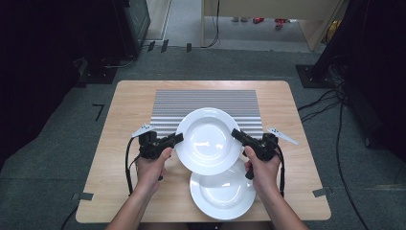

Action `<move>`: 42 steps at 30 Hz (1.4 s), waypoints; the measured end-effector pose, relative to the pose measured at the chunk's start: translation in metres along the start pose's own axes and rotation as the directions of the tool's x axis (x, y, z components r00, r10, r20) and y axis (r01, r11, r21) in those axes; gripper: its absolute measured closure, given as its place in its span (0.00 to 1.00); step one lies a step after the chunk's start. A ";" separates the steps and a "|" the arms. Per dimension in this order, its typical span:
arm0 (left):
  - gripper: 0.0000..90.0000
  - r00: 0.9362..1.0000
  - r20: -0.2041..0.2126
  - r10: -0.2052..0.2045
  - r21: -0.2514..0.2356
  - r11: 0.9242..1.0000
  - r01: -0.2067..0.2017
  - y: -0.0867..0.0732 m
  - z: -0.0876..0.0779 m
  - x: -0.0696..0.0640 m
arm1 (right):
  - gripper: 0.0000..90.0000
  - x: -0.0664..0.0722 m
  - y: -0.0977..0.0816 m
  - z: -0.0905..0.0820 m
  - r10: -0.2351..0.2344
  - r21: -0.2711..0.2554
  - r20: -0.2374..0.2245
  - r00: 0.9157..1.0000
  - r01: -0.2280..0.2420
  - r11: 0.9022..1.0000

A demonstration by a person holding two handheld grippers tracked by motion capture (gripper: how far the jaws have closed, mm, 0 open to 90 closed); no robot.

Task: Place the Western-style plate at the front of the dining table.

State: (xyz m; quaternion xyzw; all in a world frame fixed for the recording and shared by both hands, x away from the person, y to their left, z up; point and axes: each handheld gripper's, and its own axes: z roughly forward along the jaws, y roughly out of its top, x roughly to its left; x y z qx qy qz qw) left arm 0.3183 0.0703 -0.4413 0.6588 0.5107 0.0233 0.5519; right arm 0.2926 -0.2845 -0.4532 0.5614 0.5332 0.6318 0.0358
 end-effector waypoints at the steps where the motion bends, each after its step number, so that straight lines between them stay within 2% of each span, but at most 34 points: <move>1: 0.82 1.000 -0.001 -0.005 0.004 1.000 0.005 0.004 0.005 0.003 | 0.90 -0.003 0.005 0.005 0.001 0.005 0.003 1.000 -0.001 1.000; 7: 0.82 1.000 -0.002 -0.023 0.008 1.000 0.024 0.014 0.017 0.010 | 0.89 -0.009 0.017 0.016 0.005 0.017 0.014 1.000 -0.005 1.000; 13: 0.82 0.999 -0.014 -0.033 0.010 0.999 0.034 0.025 0.030 0.017 | 0.89 -0.021 0.029 0.032 0.035 0.023 0.019 0.999 -0.035 0.999; 17: 0.82 0.999 -0.034 -0.039 0.017 0.999 0.040 0.033 0.042 0.026 | 0.89 -0.029 0.036 0.047 0.042 0.034 0.028 0.999 -0.043 0.999; 22: 0.81 0.998 -0.052 -0.043 0.027 0.999 0.045 0.036 0.052 0.034 | 0.89 -0.036 0.040 0.058 0.042 0.047 0.039 0.998 -0.044 0.998; 26: 0.81 0.996 -0.073 -0.052 0.047 0.997 0.055 0.040 0.064 0.043 | 0.88 -0.050 0.039 0.071 0.070 0.065 0.062 0.996 -0.074 0.995; 30: 0.81 0.995 -0.078 -0.063 0.049 0.997 0.067 0.043 0.071 0.048 | 0.88 -0.056 0.041 0.079 0.082 0.081 0.068 0.994 -0.087 0.993; 31: 0.81 0.995 -0.079 -0.067 0.051 0.996 0.071 0.044 0.073 0.050 | 0.88 -0.060 0.042 0.084 0.108 0.072 0.070 0.992 -0.113 0.991; 34: 0.81 0.993 -0.092 -0.073 0.058 0.995 0.079 0.048 0.080 0.054 | 0.88 -0.065 0.044 0.089 0.113 0.079 0.080 0.990 -0.120 0.990; 37: 0.81 0.991 -0.096 -0.094 0.068 0.993 0.100 0.051 0.087 0.060 | 0.88 -0.069 0.046 0.097 0.133 0.064 0.087 0.987 -0.139 0.988; 38: 0.81 0.990 -0.098 -0.098 0.071 0.992 0.105 0.052 0.090 0.062 | 0.89 -0.076 0.045 0.101 0.184 0.040 0.086 0.979 -0.188 0.981; 39: 0.81 0.990 -0.104 -0.099 0.076 0.991 0.107 0.053 0.092 0.063 | 0.89 -0.076 0.045 0.101 0.184 0.040 0.086 0.979 -0.188 0.981; 40: 0.81 0.988 -0.117 -0.099 0.081 0.991 0.109 0.054 0.098 0.065 | 0.88 -0.080 0.047 0.107 0.175 0.064 0.107 0.979 -0.183 0.981; 42: 0.80 0.986 -0.124 -0.109 0.079 0.990 0.119 0.055 0.102 0.069 | 0.88 -0.082 0.050 0.111 0.173 0.064 0.109 0.979 -0.180 0.982</move>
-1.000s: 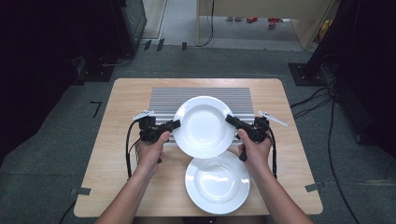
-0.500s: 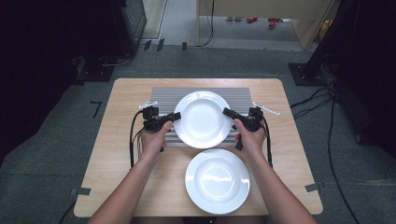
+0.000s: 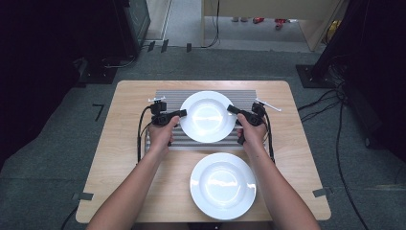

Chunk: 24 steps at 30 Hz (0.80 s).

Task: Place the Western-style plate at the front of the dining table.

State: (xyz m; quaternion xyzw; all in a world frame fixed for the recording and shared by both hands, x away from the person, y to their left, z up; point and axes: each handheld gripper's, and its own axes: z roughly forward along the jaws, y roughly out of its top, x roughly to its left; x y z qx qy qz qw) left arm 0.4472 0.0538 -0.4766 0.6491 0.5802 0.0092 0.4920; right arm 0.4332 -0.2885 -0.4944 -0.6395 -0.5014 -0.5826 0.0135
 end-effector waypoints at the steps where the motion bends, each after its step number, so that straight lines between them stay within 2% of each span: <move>1: 0.80 1.000 0.000 0.000 0.000 1.000 0.000 0.000 0.000 0.000 | 0.89 0.000 0.001 0.002 -0.001 -0.020 -0.005 1.000 0.000 1.000; 2: 0.80 1.000 0.002 -0.014 -0.001 1.000 0.014 0.002 0.004 0.004 | 0.89 -0.001 0.001 0.003 0.021 -0.028 -0.012 1.000 -0.022 0.999; 4: 0.80 1.000 -0.004 -0.020 -0.001 1.000 0.020 0.002 0.005 0.005 | 0.89 -0.003 0.002 0.005 0.029 -0.013 -0.014 0.999 -0.029 0.999; 5: 0.80 0.999 -0.011 -0.032 0.006 0.999 0.032 0.003 0.009 0.007 | 0.88 -0.004 0.004 0.010 0.001 0.020 0.016 1.000 -0.001 1.000; 9: 0.80 0.999 -0.015 -0.043 0.013 0.999 0.043 0.004 0.014 0.012 | 0.89 -0.004 0.007 0.015 -0.003 0.014 0.020 1.000 0.003 1.000; 10: 0.79 0.998 -0.017 -0.058 0.014 0.998 0.059 0.004 0.016 0.015 | 0.89 -0.003 0.010 0.018 -0.010 0.026 0.026 1.000 0.009 1.000; 16: 0.80 0.997 -0.034 -0.066 0.022 0.998 0.066 0.007 0.023 0.016 | 0.88 -0.011 0.011 0.027 0.026 0.031 0.042 0.999 -0.028 0.999; 18: 0.80 0.997 -0.044 -0.060 0.021 0.998 0.061 0.009 0.026 0.015 | 0.87 -0.018 0.008 0.031 0.039 0.036 0.061 0.997 -0.042 0.998; 24: 0.80 0.996 -0.061 -0.067 0.036 0.997 0.069 0.009 0.031 0.019 | 0.87 -0.023 0.006 0.036 0.042 0.037 0.070 0.997 -0.044 0.998</move>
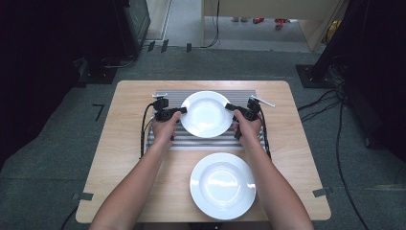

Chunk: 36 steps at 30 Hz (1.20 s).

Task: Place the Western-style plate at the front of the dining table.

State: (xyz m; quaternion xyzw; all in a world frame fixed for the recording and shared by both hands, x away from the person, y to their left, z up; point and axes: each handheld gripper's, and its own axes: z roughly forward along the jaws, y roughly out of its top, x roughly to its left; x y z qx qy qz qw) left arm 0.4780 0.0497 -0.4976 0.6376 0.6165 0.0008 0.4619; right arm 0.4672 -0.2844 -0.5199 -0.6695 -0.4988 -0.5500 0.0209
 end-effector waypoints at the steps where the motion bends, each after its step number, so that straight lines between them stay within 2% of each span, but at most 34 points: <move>1: 0.80 1.000 -0.003 0.000 0.003 1.000 0.000 0.000 0.001 0.001 | 0.87 0.000 0.000 0.001 0.004 0.006 0.004 1.000 -0.004 1.000; 4: 0.80 1.000 -0.009 -0.002 0.001 1.000 0.002 0.000 0.002 0.001 | 0.87 -0.002 -0.001 0.002 -0.002 0.001 0.007 1.000 0.002 1.000; 7: 0.80 1.000 -0.015 -0.003 -0.003 1.000 0.003 0.001 0.003 -0.001 | 0.86 -0.002 -0.001 0.003 0.012 0.000 0.007 1.000 -0.012 1.000; 9: 0.80 1.000 -0.017 -0.001 0.022 1.000 0.001 0.002 0.005 -0.002 | 0.86 -0.005 -0.001 0.002 0.010 0.002 0.013 1.000 -0.010 1.000; 17: 0.79 1.000 -0.015 0.002 0.039 0.999 -0.001 0.000 0.009 -0.003 | 0.86 -0.004 0.001 -0.001 -0.015 0.004 0.038 0.999 0.015 1.000; 18: 0.79 1.000 -0.023 0.019 0.034 0.999 -0.018 0.000 0.010 -0.005 | 0.85 -0.006 0.000 0.001 -0.025 0.012 0.056 0.998 0.024 1.000; 19: 0.78 1.000 -0.023 0.019 0.034 0.999 -0.018 0.000 0.010 -0.005 | 0.84 -0.007 -0.001 0.002 -0.033 0.014 0.061 0.998 0.033 0.999; 20: 0.78 0.997 -0.049 0.054 0.040 0.998 -0.052 0.000 0.011 -0.009 | 0.84 -0.007 -0.001 0.002 -0.037 0.010 0.060 0.998 0.036 0.999; 21: 0.77 0.997 -0.049 0.054 0.040 0.998 -0.052 0.000 0.011 -0.009 | 0.83 -0.006 -0.002 0.003 -0.055 0.007 0.068 0.996 0.055 0.998; 22: 0.76 0.995 -0.061 0.084 0.048 0.996 -0.081 0.000 0.011 -0.011 | 0.82 -0.004 -0.003 0.003 -0.077 0.005 0.081 0.994 0.077 0.997; 23: 0.74 0.995 -0.061 0.084 0.048 0.996 -0.081 0.000 0.011 -0.011 | 0.82 -0.004 -0.003 0.003 -0.077 0.005 0.081 0.994 0.077 0.997; 24: 0.72 0.995 -0.056 0.086 0.050 0.995 -0.083 0.000 0.011 -0.011 | 0.76 -0.002 -0.004 0.004 -0.117 -0.002 0.104 0.988 0.118 0.993; 25: 0.69 0.995 -0.045 0.088 0.039 0.995 -0.087 0.001 0.009 -0.012 | 0.71 -0.001 -0.005 0.005 -0.123 -0.003 0.112 0.986 0.124 0.992; 26: 0.65 0.995 -0.045 0.088 0.039 0.995 -0.087 0.001 0.009 -0.012 | 0.71 -0.001 -0.005 0.005 -0.123 -0.003 0.112 0.986 0.124 0.992; 28: 0.58 0.995 -0.043 0.094 0.007 0.996 -0.094 0.004 0.002 -0.014 | 0.62 0.000 -0.004 0.003 -0.143 -0.021 0.115 0.983 0.146 0.989; 29: 0.53 0.995 -0.043 0.094 0.007 0.996 -0.094 0.004 0.002 -0.014 | 0.62 0.000 -0.004 0.003 -0.143 -0.021 0.115 0.983 0.146 0.989; 31: 0.45 0.993 -0.041 0.108 -0.006 0.994 -0.109 0.007 -0.008 -0.017 | 0.53 0.003 -0.002 -0.001 -0.176 -0.033 0.112 0.978 0.181 0.983; 33: 0.34 0.990 -0.047 0.132 -0.006 0.991 -0.132 0.008 -0.014 -0.020 | 0.45 0.007 -0.001 -0.005 -0.202 -0.027 0.112 0.973 0.206 0.978; 34: 0.30 0.990 -0.047 0.132 -0.006 0.991 -0.132 0.008 -0.014 -0.020 | 0.45 0.007 -0.001 -0.005 -0.202 -0.027 0.112 0.973 0.206 0.978; 36: 0.23 0.982 -0.048 0.183 -0.006 0.983 -0.184 0.006 -0.023 -0.024 | 0.39 0.014 0.002 -0.013 -0.243 0.003 0.099 0.965 0.244 0.970</move>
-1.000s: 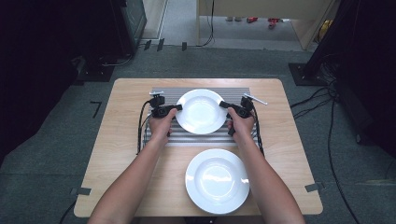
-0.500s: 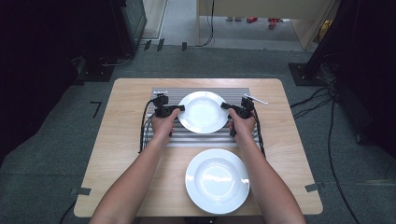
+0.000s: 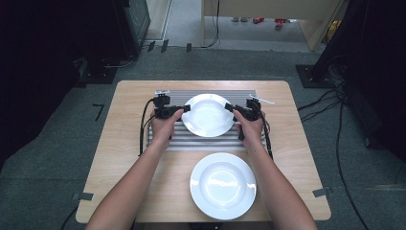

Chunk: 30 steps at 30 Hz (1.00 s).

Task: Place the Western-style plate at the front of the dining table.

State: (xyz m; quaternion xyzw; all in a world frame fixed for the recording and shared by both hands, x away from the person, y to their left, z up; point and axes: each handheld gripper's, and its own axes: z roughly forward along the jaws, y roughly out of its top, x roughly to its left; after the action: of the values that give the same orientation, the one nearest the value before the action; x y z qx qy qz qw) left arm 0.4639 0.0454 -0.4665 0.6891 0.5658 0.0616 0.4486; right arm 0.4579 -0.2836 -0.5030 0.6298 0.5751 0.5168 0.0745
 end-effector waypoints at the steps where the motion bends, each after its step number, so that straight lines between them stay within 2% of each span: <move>1: 0.20 1.000 0.000 0.000 0.000 1.000 0.000 0.000 0.000 0.000 | 0.39 0.000 0.000 0.000 0.000 0.000 0.000 1.000 0.000 1.000; 2: 0.20 1.000 0.003 0.012 -0.005 1.000 -0.012 -0.001 -0.003 -0.001 | 0.38 0.003 0.001 -0.004 -0.037 0.021 0.021 0.999 0.036 0.999; 3: 0.19 0.999 0.014 0.029 -0.009 1.000 -0.029 -0.003 -0.009 -0.001 | 0.37 0.007 0.002 -0.010 -0.090 0.032 0.051 0.995 0.088 0.996; 5: 0.17 0.999 0.001 0.044 -0.009 0.999 -0.044 -0.006 -0.015 -0.002 | 0.35 0.011 0.002 -0.016 -0.125 0.038 0.051 0.991 0.123 0.992; 9: 0.17 0.999 0.004 0.040 -0.013 0.999 -0.040 -0.011 -0.024 0.000 | 0.33 0.016 -0.001 -0.026 -0.151 0.036 0.029 0.988 0.150 0.988; 10: 0.17 0.999 0.005 0.045 -0.016 0.999 -0.045 -0.014 -0.030 0.001 | 0.32 0.018 -0.004 -0.031 -0.182 0.041 0.027 0.983 0.181 0.983; 17: 0.16 0.998 0.010 0.055 -0.016 0.998 -0.055 -0.023 -0.050 0.007 | 0.28 0.019 -0.011 -0.049 -0.210 0.046 0.004 0.978 0.209 0.977; 18: 0.16 0.998 0.009 0.062 -0.016 0.998 -0.061 -0.025 -0.053 0.008 | 0.27 0.019 -0.012 -0.056 -0.208 0.037 -0.006 0.978 0.208 0.978; 19: 0.16 0.998 0.005 0.070 -0.017 0.997 -0.070 -0.026 -0.056 0.008 | 0.27 0.019 -0.012 -0.056 -0.208 0.037 -0.006 0.978 0.208 0.978; 20: 0.15 0.996 0.017 0.086 -0.021 0.996 -0.085 -0.031 -0.064 0.008 | 0.27 0.018 -0.013 -0.063 -0.210 0.031 -0.013 0.978 0.210 0.977; 24: 0.13 0.994 0.033 0.102 -0.037 0.994 -0.101 -0.039 -0.077 0.009 | 0.26 0.013 -0.017 -0.076 -0.207 0.021 -0.023 0.978 0.208 0.978; 25: 0.13 0.994 0.033 0.102 -0.037 0.994 -0.101 -0.039 -0.077 0.009 | 0.26 0.013 -0.017 -0.076 -0.207 0.021 -0.023 0.978 0.208 0.978; 30: 0.12 0.993 0.030 0.113 -0.044 0.993 -0.111 -0.053 -0.092 0.012 | 0.25 0.005 -0.023 -0.098 -0.205 0.009 -0.021 0.979 0.205 0.979</move>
State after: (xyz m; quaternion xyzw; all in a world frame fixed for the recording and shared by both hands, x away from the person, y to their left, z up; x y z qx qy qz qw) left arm 0.3751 0.1038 -0.4541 0.7111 0.5175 0.0875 0.4679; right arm 0.3703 -0.3211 -0.4713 0.5624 0.6405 0.5095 0.1180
